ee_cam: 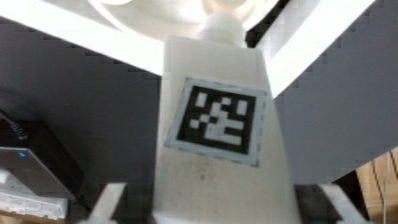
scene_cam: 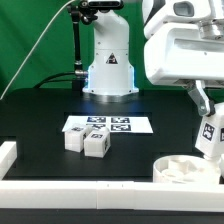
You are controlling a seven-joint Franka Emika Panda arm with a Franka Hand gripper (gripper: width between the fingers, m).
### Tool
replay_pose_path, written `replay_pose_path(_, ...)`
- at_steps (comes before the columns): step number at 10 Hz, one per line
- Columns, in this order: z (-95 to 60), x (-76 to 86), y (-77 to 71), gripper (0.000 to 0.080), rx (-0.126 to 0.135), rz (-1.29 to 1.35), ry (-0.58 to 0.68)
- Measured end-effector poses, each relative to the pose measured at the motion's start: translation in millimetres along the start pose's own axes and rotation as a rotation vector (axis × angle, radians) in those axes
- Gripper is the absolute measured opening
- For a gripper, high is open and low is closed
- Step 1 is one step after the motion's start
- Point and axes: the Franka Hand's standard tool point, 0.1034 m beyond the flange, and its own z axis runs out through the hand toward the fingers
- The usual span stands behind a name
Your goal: Assemble stool
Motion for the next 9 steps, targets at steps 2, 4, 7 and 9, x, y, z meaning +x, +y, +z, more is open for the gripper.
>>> replay_pose_path(2, 0.9, -1.8, -2.3, 0.0327, 0.003, -0.002, -0.003)
replay_pose_path(4, 4.4, -6.4, -1.7, 0.0327, 0.003, -0.004, -0.011)
replay_pose_path(7, 5.6, -8.6, 1.7, 0.0327, 0.001, -0.008, -0.015)
replay_pose_path(9, 8.7, -13.1, 3.2, 0.0327, 0.0, -0.008, -0.023)
